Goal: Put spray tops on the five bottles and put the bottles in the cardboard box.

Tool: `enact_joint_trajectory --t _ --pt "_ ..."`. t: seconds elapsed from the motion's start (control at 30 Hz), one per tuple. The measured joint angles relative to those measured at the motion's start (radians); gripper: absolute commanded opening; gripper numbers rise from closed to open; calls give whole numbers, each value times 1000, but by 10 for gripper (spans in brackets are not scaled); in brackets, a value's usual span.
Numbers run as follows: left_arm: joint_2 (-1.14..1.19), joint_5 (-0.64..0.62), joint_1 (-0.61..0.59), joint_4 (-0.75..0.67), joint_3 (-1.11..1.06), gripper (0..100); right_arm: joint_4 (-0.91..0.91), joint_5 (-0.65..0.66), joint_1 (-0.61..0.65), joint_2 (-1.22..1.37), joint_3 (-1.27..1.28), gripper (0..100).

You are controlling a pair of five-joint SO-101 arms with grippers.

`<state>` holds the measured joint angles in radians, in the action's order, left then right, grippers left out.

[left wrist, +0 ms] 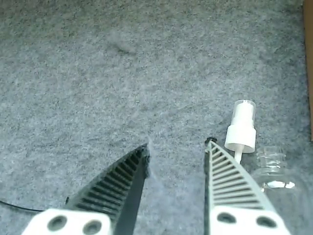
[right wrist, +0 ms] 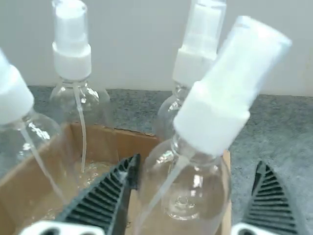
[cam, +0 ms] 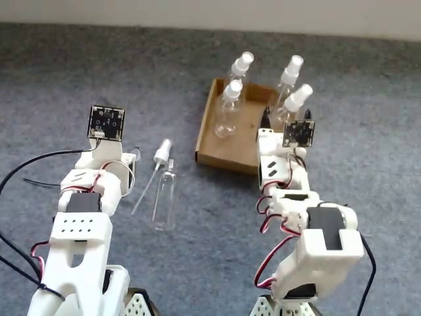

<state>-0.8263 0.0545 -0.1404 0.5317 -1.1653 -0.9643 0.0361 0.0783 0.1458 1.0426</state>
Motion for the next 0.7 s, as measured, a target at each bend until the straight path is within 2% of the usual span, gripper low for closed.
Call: enact_joint_trajectory --t 0.5,0.7 --pt "0 0 0 0 0 174 295 0 0 -311 0 298" --pt "0 0 0 0 0 174 517 0 0 -486 -51 298"
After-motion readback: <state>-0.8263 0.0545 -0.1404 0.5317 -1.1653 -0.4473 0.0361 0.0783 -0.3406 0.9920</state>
